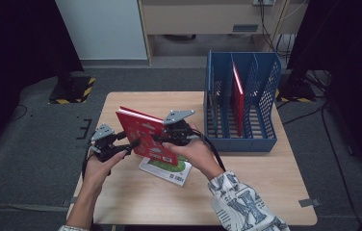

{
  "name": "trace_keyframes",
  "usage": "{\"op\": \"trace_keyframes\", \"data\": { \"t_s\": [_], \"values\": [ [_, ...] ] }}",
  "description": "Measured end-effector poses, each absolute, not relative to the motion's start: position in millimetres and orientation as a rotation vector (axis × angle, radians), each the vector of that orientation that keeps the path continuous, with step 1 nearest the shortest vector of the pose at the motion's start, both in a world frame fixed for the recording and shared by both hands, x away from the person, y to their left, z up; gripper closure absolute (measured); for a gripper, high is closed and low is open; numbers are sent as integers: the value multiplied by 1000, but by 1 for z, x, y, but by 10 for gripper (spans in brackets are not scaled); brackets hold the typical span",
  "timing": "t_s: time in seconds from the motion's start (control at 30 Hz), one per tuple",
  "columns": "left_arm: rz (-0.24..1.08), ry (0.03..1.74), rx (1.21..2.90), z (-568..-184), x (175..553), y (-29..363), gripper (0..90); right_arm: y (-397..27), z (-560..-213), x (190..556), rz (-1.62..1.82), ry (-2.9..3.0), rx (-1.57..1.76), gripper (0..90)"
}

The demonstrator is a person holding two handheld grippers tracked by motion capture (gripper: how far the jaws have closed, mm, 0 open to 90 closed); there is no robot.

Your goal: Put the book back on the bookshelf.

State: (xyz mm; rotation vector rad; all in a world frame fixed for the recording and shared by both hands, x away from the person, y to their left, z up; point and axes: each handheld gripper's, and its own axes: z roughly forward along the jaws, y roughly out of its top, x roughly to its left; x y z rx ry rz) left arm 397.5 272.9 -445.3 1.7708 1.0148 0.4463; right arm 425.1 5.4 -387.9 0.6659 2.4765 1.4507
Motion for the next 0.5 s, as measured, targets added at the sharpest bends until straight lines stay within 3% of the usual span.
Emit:
{"op": "trace_keyframes", "data": {
  "t_s": [0.5],
  "values": [
    [411, 1136, 1884, -490, 385, 289, 261, 4, -382, 426, 1487, 2465, 644, 693]
  ]
}}
